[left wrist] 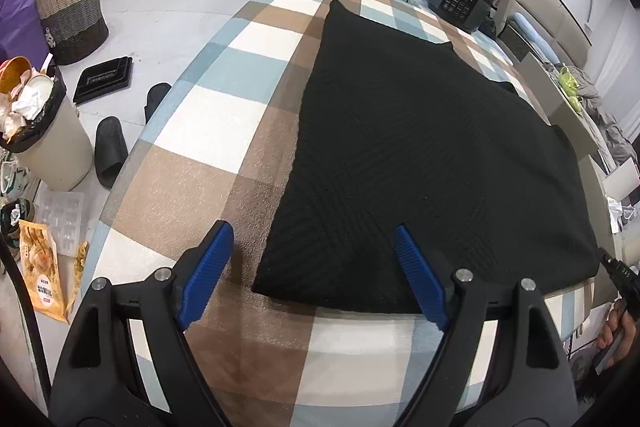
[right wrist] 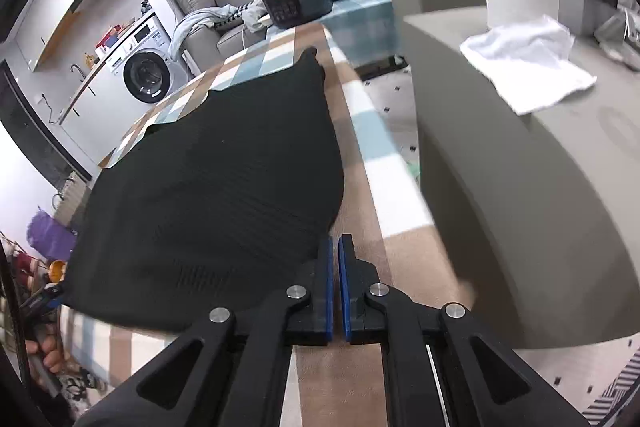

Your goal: Fold small clothes

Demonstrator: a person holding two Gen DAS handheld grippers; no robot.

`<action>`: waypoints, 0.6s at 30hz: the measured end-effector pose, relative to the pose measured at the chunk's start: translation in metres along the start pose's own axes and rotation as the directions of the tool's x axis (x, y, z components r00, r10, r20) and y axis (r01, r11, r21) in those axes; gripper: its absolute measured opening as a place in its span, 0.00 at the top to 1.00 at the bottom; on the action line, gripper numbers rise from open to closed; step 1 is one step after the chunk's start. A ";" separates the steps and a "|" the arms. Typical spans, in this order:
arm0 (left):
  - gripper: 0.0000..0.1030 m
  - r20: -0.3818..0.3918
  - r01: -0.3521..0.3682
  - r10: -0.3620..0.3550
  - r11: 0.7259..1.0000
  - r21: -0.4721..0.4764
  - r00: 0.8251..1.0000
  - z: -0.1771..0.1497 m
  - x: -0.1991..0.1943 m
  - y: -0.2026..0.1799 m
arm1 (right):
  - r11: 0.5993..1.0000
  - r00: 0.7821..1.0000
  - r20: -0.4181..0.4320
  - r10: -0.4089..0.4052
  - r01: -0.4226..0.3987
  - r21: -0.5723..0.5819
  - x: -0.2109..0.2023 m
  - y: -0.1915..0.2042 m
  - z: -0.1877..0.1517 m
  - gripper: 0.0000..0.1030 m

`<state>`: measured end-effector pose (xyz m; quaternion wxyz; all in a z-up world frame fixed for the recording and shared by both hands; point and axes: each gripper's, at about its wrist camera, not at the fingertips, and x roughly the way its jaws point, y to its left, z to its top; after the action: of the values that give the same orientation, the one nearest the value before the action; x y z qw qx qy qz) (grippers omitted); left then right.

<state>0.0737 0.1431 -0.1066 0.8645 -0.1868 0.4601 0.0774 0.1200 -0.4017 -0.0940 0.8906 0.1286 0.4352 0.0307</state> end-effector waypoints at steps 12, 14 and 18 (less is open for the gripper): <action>0.22 0.009 0.028 -0.028 0.999 -0.020 1.000 0.000 0.001 0.007 | 0.993 0.993 -0.042 0.112 -0.110 0.048 0.009 0.008 -0.005 0.64; 0.22 0.008 0.034 -0.034 0.999 -0.022 0.999 0.000 0.002 0.007 | 0.993 0.993 -0.040 0.113 -0.112 0.024 0.010 0.015 -0.007 0.73; 0.27 0.013 0.057 -0.056 0.998 -0.034 0.998 -0.001 0.002 0.007 | 0.989 0.991 0.010 0.134 -0.132 -0.072 0.000 0.032 -0.007 0.94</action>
<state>0.0723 0.1492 -0.1107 0.8659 -0.2139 0.4479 0.0619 0.1165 -0.3692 -0.0894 0.8938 0.1259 0.4176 0.1045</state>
